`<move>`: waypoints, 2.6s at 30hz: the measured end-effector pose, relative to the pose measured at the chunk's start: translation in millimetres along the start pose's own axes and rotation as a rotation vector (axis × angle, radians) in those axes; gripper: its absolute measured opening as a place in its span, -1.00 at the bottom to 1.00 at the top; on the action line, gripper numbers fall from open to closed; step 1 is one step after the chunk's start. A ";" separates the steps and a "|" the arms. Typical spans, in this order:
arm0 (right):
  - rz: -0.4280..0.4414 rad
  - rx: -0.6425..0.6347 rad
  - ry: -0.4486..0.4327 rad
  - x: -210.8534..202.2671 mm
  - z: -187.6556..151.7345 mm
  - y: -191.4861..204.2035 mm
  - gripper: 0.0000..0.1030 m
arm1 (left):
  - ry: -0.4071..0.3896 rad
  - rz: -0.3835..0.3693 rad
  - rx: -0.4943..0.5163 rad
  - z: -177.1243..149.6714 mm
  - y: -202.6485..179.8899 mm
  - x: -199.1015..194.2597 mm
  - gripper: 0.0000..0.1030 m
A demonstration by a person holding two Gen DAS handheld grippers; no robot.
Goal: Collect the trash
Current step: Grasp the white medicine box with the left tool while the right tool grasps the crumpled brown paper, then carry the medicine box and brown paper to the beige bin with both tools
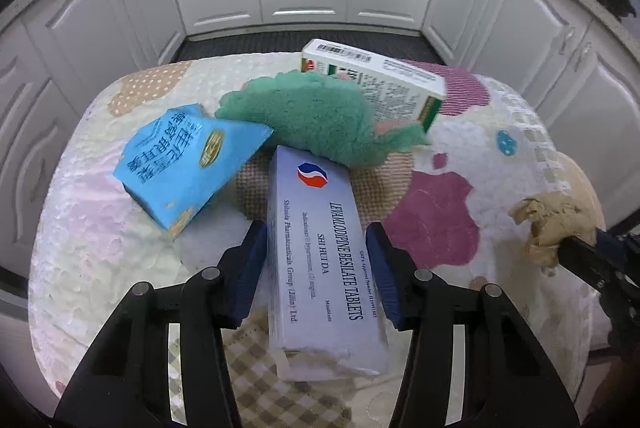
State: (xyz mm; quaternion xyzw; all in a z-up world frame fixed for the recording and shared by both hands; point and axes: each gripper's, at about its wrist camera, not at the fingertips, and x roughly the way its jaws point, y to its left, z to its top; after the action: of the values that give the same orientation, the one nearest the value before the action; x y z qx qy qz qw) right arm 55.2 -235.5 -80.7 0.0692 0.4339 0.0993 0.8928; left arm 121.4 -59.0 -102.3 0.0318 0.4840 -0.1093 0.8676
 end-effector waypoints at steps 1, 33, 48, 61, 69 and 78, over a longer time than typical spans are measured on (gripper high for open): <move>0.000 0.003 -0.001 -0.9 -0.8 -0.6 -0.49 | -0.001 -0.022 -0.007 -1.8 1.3 -4.2 -0.08; -0.136 0.076 -0.057 -56.9 -30.1 -47.5 -0.49 | -0.090 -0.232 0.119 -30.3 -95.5 -71.0 -0.10; -0.255 0.191 -0.068 -84.5 -46.1 -120.6 -0.49 | -0.087 -0.313 0.252 -19.9 -184.7 -59.1 -0.10; -0.414 0.267 -0.007 -79.3 -63.2 -192.2 -0.49 | -0.060 -0.334 0.337 -11.6 -249.1 -34.0 -0.09; -0.476 0.305 0.022 -74.9 -73.3 -226.1 -0.49 | -0.033 -0.309 0.356 -5.7 -283.9 -8.5 -0.10; -0.519 0.344 0.038 -78.6 -86.2 -252.1 -0.49 | 0.012 -0.265 0.402 -9.7 -315.2 23.9 -0.10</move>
State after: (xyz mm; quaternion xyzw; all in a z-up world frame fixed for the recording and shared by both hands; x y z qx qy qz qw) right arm -30.8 -495.6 -126.7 0.1046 0.4640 -0.2055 0.8553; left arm 56.0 -368.3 -111.7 0.1409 0.4574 -0.3160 0.8192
